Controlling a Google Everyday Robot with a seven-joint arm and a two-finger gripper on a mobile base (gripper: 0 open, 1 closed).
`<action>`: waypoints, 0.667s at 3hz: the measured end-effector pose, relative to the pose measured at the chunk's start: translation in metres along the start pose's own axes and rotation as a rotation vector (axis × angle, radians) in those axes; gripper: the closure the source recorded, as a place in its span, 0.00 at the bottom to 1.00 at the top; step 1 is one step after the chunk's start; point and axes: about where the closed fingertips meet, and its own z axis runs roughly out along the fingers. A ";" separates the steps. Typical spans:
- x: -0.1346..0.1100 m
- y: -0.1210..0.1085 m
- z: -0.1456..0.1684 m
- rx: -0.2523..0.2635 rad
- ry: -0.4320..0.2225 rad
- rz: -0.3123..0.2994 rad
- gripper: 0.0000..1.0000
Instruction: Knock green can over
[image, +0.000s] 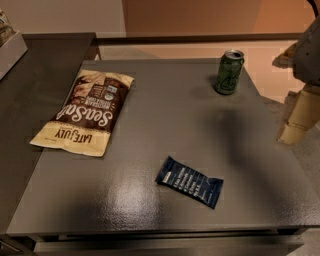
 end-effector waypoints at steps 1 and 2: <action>0.000 -0.019 0.014 0.006 -0.045 0.039 0.00; -0.001 -0.055 0.045 0.019 -0.140 0.102 0.00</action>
Offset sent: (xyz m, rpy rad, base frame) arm 0.1215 -0.0167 -0.0513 0.2909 -0.0861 -0.1180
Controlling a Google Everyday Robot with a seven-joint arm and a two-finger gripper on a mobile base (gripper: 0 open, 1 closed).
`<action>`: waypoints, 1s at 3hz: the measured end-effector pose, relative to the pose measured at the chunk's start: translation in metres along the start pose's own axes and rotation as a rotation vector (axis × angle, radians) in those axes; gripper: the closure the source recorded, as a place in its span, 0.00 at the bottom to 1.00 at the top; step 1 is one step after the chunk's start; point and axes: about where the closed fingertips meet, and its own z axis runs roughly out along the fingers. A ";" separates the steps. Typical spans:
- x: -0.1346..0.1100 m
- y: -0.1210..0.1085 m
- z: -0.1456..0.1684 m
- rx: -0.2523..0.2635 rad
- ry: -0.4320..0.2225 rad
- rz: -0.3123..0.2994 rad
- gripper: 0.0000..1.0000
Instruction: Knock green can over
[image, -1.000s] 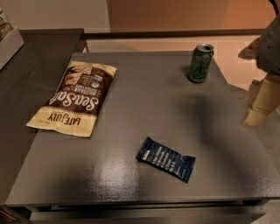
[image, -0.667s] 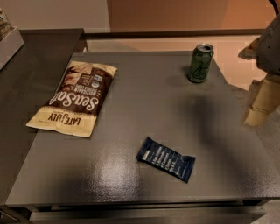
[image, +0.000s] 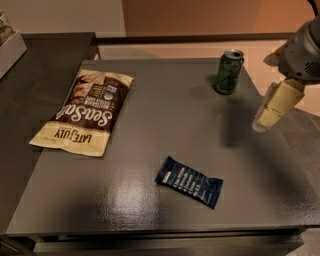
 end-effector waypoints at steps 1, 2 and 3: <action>-0.002 -0.035 0.026 0.028 -0.076 0.052 0.00; -0.003 -0.078 0.041 0.081 -0.139 0.110 0.00; 0.000 -0.131 0.054 0.133 -0.223 0.213 0.00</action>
Offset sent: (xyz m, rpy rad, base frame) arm 0.1419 -0.0347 -0.0132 0.2196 -0.1765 -0.1758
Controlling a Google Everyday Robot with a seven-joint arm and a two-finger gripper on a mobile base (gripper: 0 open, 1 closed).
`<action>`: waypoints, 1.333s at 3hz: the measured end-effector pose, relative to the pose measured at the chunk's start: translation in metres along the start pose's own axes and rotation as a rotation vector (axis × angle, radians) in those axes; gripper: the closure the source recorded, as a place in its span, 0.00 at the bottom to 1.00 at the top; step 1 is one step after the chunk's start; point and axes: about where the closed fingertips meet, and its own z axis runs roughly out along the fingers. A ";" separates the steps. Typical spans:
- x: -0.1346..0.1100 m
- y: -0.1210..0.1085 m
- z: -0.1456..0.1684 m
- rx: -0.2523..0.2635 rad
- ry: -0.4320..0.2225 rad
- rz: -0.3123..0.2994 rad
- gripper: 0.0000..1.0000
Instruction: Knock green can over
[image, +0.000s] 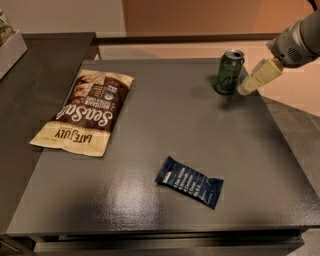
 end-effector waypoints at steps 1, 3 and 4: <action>-0.004 -0.028 0.013 0.014 -0.059 0.069 0.00; -0.018 -0.046 0.049 -0.037 -0.151 0.166 0.00; -0.034 -0.006 0.082 -0.176 -0.176 0.171 0.42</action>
Offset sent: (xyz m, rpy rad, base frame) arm 0.0711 0.0089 -0.0149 0.2519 0.0079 -0.0658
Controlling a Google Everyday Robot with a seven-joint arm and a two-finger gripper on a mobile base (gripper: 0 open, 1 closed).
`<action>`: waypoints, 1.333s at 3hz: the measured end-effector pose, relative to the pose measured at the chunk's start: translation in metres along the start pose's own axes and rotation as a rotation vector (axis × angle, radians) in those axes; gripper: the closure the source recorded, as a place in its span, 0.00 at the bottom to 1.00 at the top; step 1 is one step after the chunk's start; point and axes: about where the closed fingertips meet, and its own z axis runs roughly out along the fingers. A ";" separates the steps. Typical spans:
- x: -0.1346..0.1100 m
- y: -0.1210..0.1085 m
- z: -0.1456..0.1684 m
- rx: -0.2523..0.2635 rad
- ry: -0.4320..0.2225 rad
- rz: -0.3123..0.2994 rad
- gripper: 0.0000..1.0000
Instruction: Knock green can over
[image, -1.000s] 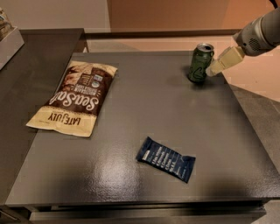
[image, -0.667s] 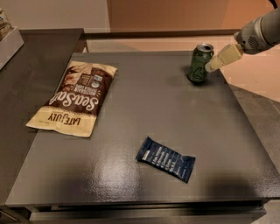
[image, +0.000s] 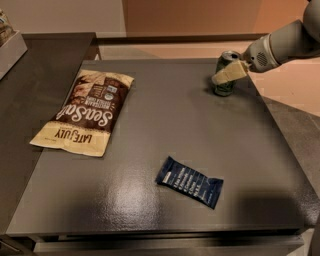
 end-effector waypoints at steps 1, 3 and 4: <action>0.000 0.003 0.003 -0.010 -0.003 0.001 1.00; -0.024 0.031 -0.016 -0.038 0.088 -0.131 1.00; -0.049 0.057 -0.036 -0.056 0.180 -0.283 1.00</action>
Offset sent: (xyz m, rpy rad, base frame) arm -0.0605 0.0442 0.0983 -0.3607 -0.0256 0.3243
